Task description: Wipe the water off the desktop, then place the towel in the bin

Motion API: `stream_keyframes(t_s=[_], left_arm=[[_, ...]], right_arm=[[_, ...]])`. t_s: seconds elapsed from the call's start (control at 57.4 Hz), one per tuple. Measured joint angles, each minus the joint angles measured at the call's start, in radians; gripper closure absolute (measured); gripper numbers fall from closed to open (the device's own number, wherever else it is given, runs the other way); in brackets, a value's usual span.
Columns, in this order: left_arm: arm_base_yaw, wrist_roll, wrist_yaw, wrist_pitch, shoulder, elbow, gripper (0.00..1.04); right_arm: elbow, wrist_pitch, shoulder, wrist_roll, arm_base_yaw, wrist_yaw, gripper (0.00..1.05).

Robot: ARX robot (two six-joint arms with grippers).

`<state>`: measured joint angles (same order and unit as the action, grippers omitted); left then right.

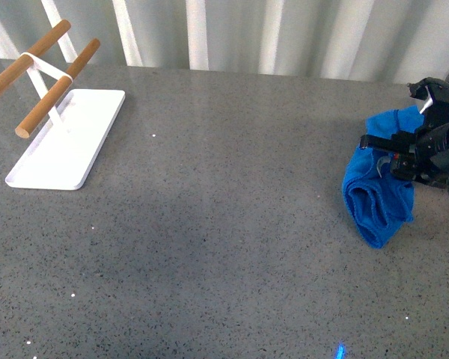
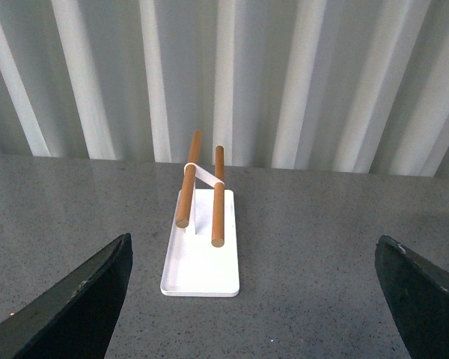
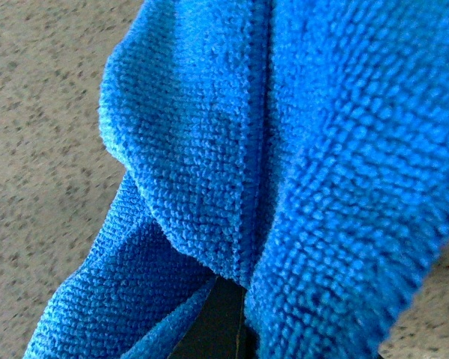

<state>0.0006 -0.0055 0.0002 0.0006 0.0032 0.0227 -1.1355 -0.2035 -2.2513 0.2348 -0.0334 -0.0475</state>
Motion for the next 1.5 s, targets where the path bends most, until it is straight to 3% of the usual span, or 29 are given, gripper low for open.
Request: stream_keyframes(t_s=[0.261, 0.436, 0.505, 0.558, 0.749, 1.098, 1.499], left_arm=[[0.000, 0.000, 0.000, 0.000, 0.000, 0.000, 0.07], [0.000, 0.000, -0.001, 0.000, 0.000, 0.000, 0.07], [0.000, 0.000, 0.000, 0.000, 0.000, 0.000, 0.07], [0.000, 0.000, 0.000, 0.000, 0.000, 0.000, 0.07], [0.000, 0.001, 0.000, 0.000, 0.000, 0.000, 0.07], [0.000, 0.001, 0.000, 0.000, 0.000, 0.000, 0.07], [0.000, 0.001, 0.000, 0.000, 0.000, 0.000, 0.07]], right_arm=[[-0.231, 0.033, -0.136, -0.061, -0.010, -0.022, 1.00], [-0.428, 0.106, -0.233, -0.109, -0.046, 0.092, 1.00], [-0.471, 0.130, -0.249, -0.144, -0.065, 0.093, 1.00], [-0.529, 0.163, -0.277, -0.189, -0.093, 0.161, 1.00], [-0.587, 0.207, -0.303, -0.261, -0.190, 0.282, 1.00], [-0.273, 0.223, -0.128, -0.340, -0.232, 0.381, 1.00], [0.160, 0.282, 0.166, -0.634, -0.098, 0.396, 1.00]])
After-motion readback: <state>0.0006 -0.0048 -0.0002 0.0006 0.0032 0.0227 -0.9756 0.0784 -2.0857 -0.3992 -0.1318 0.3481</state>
